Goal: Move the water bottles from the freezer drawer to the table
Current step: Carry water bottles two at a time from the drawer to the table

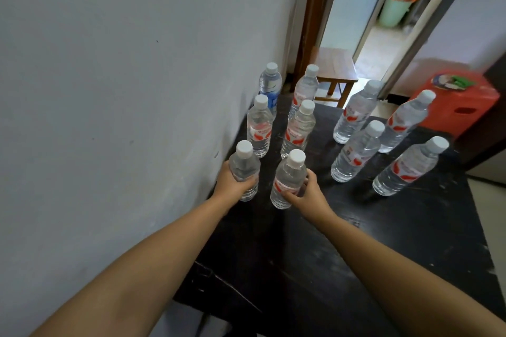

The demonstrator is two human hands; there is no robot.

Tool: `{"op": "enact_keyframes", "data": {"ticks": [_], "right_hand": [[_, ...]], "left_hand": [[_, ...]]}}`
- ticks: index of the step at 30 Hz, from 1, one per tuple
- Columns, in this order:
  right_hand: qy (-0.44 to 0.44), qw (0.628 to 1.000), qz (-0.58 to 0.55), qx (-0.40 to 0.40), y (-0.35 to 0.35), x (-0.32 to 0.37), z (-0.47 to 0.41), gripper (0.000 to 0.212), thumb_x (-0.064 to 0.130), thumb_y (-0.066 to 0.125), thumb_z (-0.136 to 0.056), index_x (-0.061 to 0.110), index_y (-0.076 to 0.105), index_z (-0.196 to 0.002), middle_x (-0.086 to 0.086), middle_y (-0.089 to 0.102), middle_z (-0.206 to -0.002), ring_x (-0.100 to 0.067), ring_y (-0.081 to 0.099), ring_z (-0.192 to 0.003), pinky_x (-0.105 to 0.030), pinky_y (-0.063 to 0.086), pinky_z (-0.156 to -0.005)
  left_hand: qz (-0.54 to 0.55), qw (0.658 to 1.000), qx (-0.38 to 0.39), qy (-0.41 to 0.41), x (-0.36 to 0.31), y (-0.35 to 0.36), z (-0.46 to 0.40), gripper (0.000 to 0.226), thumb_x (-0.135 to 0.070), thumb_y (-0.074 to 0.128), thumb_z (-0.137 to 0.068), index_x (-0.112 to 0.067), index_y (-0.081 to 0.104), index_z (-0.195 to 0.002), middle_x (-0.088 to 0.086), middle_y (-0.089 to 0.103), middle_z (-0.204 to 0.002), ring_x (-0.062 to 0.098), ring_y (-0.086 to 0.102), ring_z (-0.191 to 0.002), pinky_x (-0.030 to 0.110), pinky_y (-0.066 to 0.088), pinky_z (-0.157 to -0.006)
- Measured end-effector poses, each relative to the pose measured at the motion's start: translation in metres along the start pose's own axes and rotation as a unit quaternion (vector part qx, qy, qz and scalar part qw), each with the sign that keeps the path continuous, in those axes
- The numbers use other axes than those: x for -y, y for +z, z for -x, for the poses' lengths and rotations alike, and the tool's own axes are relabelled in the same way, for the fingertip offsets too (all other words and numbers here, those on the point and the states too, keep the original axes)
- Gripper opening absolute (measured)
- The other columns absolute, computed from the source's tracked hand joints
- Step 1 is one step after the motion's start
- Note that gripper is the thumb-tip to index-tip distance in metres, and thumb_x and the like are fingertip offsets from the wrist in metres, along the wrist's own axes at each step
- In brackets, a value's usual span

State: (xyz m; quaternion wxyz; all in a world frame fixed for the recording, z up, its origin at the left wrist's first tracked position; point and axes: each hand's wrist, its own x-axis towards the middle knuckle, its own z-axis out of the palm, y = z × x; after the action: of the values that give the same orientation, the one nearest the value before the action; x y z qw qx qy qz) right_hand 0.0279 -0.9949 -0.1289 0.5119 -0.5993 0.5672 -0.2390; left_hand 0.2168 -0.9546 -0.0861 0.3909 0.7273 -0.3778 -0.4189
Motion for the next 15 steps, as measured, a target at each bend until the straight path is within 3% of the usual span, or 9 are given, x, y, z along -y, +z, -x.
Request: {"op": "enact_keyframes", "data": {"ticks": [3, 8, 10, 15], "right_hand": [[0.017, 0.999, 0.031, 0.005, -0.013, 0.001, 0.005, 0.095, 0.031, 0.079, -0.075, 0.023, 0.019, -0.147, -0.009, 0.036, -0.148, -0.024, 0.04, -0.135, -0.041, 0.039, -0.11], [0.013, 0.999, 0.044, -0.003, -0.038, 0.005, 0.018, 0.096, 0.023, 0.075, -0.081, 0.019, 0.01, -0.152, -0.015, 0.027, -0.154, -0.025, 0.031, -0.142, -0.038, 0.033, -0.114], [0.006, 0.999, 0.047, -0.005, -0.049, 0.006, 0.026, 0.096, 0.022, 0.075, -0.081, 0.018, 0.009, -0.152, -0.016, 0.027, -0.154, -0.025, 0.031, -0.141, -0.04, 0.033, -0.114], [-0.019, 0.998, 0.063, -0.002, -0.079, -0.001, 0.054, 0.091, 0.018, 0.072, -0.084, 0.018, 0.011, -0.152, -0.015, 0.028, -0.154, -0.024, 0.032, -0.142, -0.036, 0.033, -0.114]], "left_hand": [[-0.017, 0.998, -0.012, -0.067, 0.015, 0.005, -0.004, 0.072, -0.01, 0.075, -0.077, -0.01, 0.037, -0.137, 0.012, 0.051, -0.137, 0.028, 0.049, -0.127, 0.034, 0.039, -0.103], [-0.071, 0.99, -0.025, -0.12, 0.053, 0.024, -0.017, 0.101, -0.045, 0.08, -0.052, -0.023, 0.033, -0.139, 0.01, 0.054, -0.133, 0.03, 0.056, -0.117, 0.044, 0.047, -0.101], [-0.088, 0.985, -0.042, -0.141, 0.063, 0.034, -0.022, 0.1, -0.047, 0.078, -0.052, -0.026, 0.033, -0.138, 0.01, 0.054, -0.132, 0.03, 0.058, -0.114, 0.044, 0.049, -0.098], [-0.119, 0.979, -0.056, -0.155, 0.027, 0.054, 0.025, 0.084, -0.027, 0.072, -0.073, -0.015, 0.028, -0.143, 0.018, 0.047, -0.138, 0.035, 0.054, -0.118, 0.041, 0.048, -0.099]]}}
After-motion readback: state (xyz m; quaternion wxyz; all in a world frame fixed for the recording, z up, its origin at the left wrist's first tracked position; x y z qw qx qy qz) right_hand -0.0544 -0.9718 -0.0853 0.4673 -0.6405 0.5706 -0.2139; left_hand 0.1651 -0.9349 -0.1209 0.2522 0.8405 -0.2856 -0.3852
